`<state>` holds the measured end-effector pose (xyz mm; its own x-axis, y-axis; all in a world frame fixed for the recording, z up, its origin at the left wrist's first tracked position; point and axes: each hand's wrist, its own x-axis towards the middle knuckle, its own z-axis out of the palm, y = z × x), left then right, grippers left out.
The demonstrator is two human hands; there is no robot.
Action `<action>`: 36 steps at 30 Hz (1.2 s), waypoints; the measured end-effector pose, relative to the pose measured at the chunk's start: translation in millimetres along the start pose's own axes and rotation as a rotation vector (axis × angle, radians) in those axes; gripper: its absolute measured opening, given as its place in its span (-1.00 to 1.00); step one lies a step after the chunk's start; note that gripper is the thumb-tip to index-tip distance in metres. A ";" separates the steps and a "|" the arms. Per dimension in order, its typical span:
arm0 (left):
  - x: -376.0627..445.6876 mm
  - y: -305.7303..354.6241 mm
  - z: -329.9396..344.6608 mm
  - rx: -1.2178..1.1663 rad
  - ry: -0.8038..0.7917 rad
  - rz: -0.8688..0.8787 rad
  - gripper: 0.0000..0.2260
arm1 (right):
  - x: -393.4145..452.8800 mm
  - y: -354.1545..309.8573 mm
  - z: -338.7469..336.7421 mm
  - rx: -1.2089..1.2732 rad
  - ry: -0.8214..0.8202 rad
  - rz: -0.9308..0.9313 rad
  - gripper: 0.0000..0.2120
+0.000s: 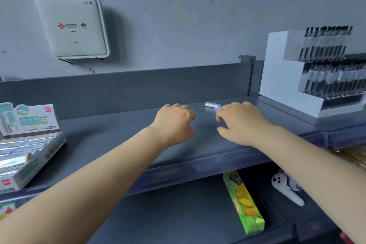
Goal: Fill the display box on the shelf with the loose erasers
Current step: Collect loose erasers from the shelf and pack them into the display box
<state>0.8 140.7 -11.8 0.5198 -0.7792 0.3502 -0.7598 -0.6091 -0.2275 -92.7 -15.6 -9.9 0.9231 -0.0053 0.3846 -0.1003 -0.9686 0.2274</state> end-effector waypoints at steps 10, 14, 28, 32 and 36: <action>97.1 7.7 22.0 -0.121 -0.069 -0.030 -0.73 | 37.7 69.3 34.0 0.043 -0.023 0.072 -0.82; 136.1 5.7 38.5 -0.075 -0.122 0.012 -0.70 | 65.1 92.8 49.6 0.172 -0.069 0.110 -0.85; 197.5 -13.6 83.1 -0.278 -0.316 0.036 -0.71 | 137.5 134.3 94.2 0.493 -0.357 0.043 -0.82; 198.8 -16.3 85.1 -0.341 -0.336 -0.002 -0.71 | 141.4 138.4 96.4 0.594 -0.406 0.037 -0.88; 193.7 -13.2 79.1 -0.416 -0.353 -0.080 -0.74 | 139.1 138.1 92.9 0.625 -0.455 -0.016 -0.92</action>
<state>142.4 -13.9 -12.8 0.6272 -0.7788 0.0096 -0.7657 -0.6144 0.1902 56.4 -173.2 -8.1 0.9979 0.0398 -0.0510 0.0182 -0.9290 -0.3697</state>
